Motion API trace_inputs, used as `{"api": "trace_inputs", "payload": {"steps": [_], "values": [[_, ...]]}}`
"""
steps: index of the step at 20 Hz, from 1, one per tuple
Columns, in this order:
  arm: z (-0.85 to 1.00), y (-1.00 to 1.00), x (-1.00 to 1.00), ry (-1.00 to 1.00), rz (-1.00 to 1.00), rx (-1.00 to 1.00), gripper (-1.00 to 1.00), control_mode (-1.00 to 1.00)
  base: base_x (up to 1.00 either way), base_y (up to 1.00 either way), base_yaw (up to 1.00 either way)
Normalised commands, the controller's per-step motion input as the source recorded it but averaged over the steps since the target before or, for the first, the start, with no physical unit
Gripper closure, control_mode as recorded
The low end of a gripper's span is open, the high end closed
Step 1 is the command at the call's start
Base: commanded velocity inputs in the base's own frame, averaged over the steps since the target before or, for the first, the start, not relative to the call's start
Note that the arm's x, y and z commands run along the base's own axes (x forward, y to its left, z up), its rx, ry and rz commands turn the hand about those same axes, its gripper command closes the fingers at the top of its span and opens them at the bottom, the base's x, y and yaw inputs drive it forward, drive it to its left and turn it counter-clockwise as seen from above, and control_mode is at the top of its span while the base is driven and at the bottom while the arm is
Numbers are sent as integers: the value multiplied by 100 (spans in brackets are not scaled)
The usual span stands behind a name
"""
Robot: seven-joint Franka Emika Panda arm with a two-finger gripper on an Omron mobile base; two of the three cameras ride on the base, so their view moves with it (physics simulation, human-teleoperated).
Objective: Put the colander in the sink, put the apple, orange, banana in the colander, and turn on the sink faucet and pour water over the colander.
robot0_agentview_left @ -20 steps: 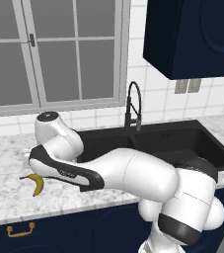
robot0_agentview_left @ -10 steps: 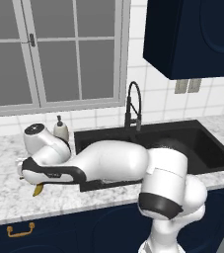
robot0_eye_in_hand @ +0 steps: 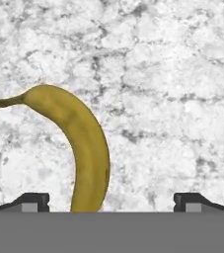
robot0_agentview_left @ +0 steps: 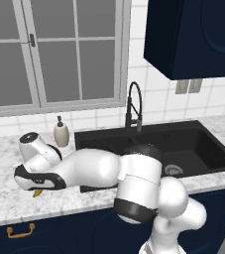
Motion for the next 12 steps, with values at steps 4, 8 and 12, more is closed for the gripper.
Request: {"api": "trace_inputs", "payload": {"steps": [4, 8, 12], "values": [[-42, 24, 39, 1, 0, -2, -100, -100, 0, 0, 0], [-43, 24, 29, 5, 0, -1, -100, -100, 0, 0, 0], [-47, 7, 5, 4, 0, -1, -100, -100, 0, 0, 0]]}}
